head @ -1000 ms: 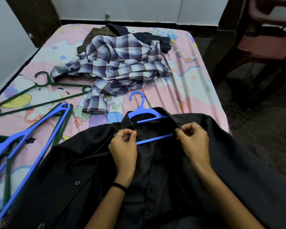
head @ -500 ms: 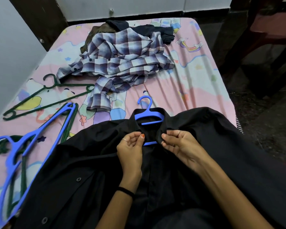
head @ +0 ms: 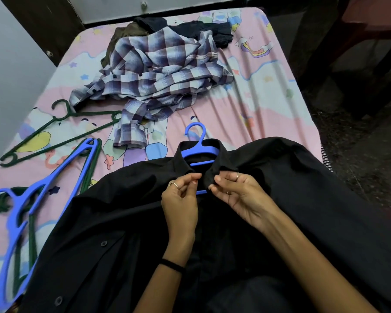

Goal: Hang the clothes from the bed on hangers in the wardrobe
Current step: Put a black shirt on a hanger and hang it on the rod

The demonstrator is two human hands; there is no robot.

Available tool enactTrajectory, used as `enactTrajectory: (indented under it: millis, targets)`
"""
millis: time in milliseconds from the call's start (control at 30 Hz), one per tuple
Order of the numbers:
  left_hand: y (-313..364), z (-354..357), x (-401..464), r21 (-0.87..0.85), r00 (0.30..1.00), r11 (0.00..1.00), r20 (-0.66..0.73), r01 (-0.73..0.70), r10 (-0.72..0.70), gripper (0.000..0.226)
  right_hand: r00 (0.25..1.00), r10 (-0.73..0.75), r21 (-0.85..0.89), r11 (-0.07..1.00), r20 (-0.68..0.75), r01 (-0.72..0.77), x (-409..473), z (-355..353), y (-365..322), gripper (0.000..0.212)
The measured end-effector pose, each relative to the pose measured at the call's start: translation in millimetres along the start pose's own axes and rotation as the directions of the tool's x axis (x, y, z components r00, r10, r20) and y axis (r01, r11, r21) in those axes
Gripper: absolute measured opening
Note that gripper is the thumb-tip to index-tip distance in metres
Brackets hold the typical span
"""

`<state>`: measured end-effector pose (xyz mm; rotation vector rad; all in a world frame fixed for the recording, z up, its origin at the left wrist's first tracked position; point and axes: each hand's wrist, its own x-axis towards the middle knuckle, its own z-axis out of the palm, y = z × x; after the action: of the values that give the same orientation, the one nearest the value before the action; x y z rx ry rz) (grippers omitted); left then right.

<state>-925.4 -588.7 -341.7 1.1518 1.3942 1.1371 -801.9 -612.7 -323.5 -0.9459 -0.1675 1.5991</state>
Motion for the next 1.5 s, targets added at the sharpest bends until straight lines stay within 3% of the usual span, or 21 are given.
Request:
enactTrajectory:
  millis: [267,367,433,500,600,700,833,967,1067,1200,1367,1500]
  targets:
    - [0.7,1.1,1.3,0.060,0.999,0.998,0.042,-0.031,0.029,0.030,0.996,0.076,0.175,0.982,-0.037,-0.069,2.6,1.8,2.8,0.021]
    - [2.5,1.0,0.1,0.082,0.998,0.995,0.046,-0.055,0.052,0.028,0.997,-0.015,0.050,0.999,-0.080,0.019,3.5,0.5,7.4,0.021]
    - [3.1,0.5,-0.6,0.107,0.996,0.991,0.055,-0.078,0.072,0.026,0.986,-0.135,-0.175,0.978,-0.094,0.117,4.1,1.0,9.9,0.020]
    - [3.4,0.9,-0.9,0.136,0.994,0.986,0.069,-0.097,0.089,0.026,0.962,-0.259,-0.404,0.892,-0.087,0.203,5.5,3.8,12.5,0.022]
    - [3.6,2.2,-1.0,0.181,0.992,0.976,0.073,-0.118,0.106,0.031,0.924,-0.375,-0.560,0.781,-0.067,0.276,5.8,11.1,15.8,0.028]
    - [0.4,4.5,-2.3,0.233,0.987,0.959,0.059,-0.159,0.149,0.036,0.913,-0.402,-0.580,0.762,-0.073,0.289,5.2,12.6,18.3,0.028]
    - [-3.7,11.3,-4.2,0.254,0.980,0.947,0.017,-0.196,0.199,0.039,0.928,-0.355,-0.516,0.820,-0.115,0.250,5.0,11.3,19.7,0.021]
    - [-6.1,16.5,-4.0,0.272,0.973,0.936,0.006,-0.222,0.229,0.032,0.924,-0.352,-0.501,0.833,-0.151,0.235,8.6,10.4,22.0,0.006]
    - [-7.0,17.8,-3.7,0.321,0.969,0.917,0.020,-0.238,0.244,0.028,0.916,-0.360,-0.543,0.812,-0.175,0.215,14.8,6.3,23.4,0.007]
    - [-6.7,15.7,-1.8,0.287,0.984,0.943,0.007,-0.171,0.176,0.029,0.895,-0.432,-0.668,0.699,-0.110,0.255,19.4,2.2,25.9,0.013]
    - [1.5,11.8,-2.7,0.174,0.997,0.983,-0.045,-0.051,0.060,0.025,0.832,-0.552,-0.826,0.443,0.055,0.349,16.2,-1.7,25.9,0.009]
    - [5.5,7.6,-1.7,0.129,0.999,0.992,-0.049,-0.012,0.019,0.021,0.820,-0.562,-0.828,0.404,0.110,0.388,17.3,-2.9,29.6,0.011]
